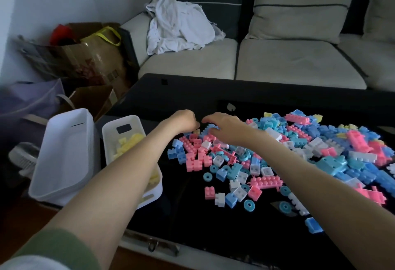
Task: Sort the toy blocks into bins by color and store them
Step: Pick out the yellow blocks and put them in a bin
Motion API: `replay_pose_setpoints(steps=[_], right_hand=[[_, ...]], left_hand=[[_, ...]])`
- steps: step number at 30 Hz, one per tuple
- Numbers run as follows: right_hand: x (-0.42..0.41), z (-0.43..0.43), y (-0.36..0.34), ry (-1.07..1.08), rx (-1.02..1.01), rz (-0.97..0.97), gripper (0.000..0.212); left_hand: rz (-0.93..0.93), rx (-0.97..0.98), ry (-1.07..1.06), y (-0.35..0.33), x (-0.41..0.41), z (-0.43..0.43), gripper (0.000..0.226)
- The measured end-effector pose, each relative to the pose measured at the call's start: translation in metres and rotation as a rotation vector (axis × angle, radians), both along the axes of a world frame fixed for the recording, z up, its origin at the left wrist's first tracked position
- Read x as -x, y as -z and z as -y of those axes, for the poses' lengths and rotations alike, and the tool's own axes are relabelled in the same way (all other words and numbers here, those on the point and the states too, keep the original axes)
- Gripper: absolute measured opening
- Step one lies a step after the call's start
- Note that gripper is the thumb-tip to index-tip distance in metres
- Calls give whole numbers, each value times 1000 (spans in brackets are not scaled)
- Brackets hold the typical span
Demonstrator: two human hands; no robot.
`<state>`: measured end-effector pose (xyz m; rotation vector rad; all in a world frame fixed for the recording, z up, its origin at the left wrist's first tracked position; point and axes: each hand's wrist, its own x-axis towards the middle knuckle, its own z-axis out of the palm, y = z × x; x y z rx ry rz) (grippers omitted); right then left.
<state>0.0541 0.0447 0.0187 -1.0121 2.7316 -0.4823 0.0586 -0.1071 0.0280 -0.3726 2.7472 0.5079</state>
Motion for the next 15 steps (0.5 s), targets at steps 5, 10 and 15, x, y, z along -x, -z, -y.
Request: replay_pose_setpoints(steps=[5,10,15], right_hand=[[2,35,3,-20,-84,39,37],[3,55,12,15,-295,-29,29],[-2,54,12,66,-219,-138,21]], left_hand=[[-24,0,43,-7,-13,14,28],[-103,-63,46,-12,-21,21,26],[-234,-186,-38,-7,-18,16,30]])
